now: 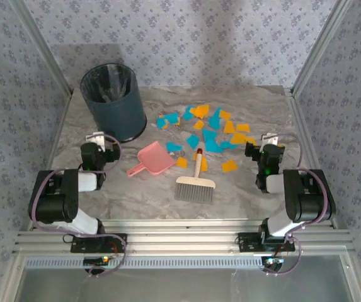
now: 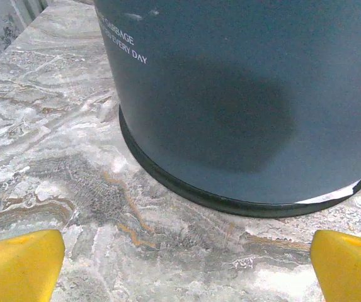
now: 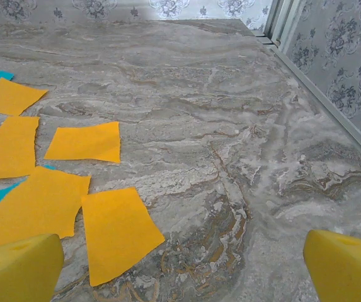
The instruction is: Sweep away the paper scraps from the table
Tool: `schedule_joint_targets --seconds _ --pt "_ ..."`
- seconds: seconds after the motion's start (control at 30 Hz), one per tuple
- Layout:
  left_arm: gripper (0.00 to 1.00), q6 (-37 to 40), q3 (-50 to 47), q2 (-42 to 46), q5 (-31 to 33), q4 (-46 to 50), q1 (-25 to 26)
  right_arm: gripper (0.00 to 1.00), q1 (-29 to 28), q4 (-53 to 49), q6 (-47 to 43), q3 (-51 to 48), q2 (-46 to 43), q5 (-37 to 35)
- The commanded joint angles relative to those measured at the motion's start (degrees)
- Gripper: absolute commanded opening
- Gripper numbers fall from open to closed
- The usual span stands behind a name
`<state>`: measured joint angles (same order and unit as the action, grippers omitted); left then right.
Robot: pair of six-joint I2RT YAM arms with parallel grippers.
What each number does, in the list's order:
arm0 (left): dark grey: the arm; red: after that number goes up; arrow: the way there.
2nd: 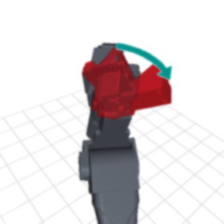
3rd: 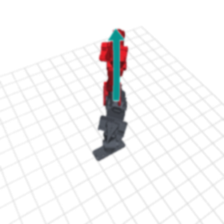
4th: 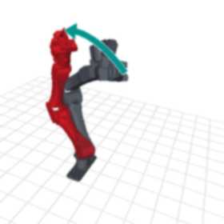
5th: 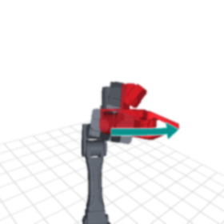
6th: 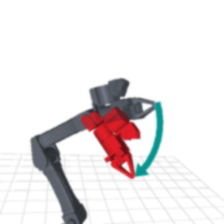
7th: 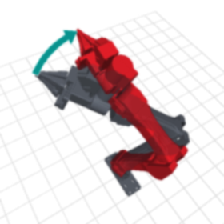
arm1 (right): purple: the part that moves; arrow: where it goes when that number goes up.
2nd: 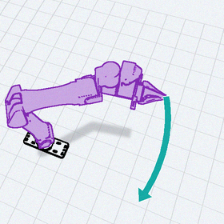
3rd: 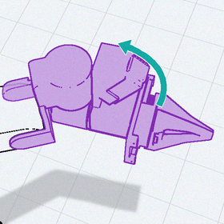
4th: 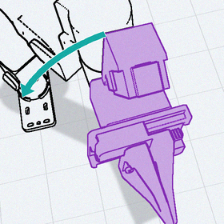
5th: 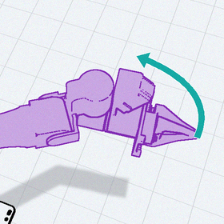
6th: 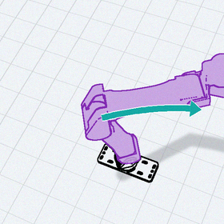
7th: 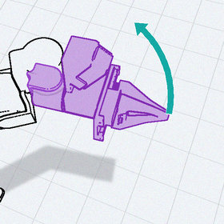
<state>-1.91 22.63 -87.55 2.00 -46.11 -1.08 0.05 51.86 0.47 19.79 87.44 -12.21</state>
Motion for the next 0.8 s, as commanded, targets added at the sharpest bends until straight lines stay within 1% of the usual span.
schedule_joint_targets --seconds 0.0,0.77 --pt "1.0 0.9 1.1 -0.3 0.5 -0.4 0.4 1.0 -0.2 0.3 -0.2 0.7 0.5 -1.2" --pt "1.0 0.8 1.1 -0.4 0.0 -0.3 0.2 1.0 -0.3 0.2 -0.2 0.7 0.5 -1.1"
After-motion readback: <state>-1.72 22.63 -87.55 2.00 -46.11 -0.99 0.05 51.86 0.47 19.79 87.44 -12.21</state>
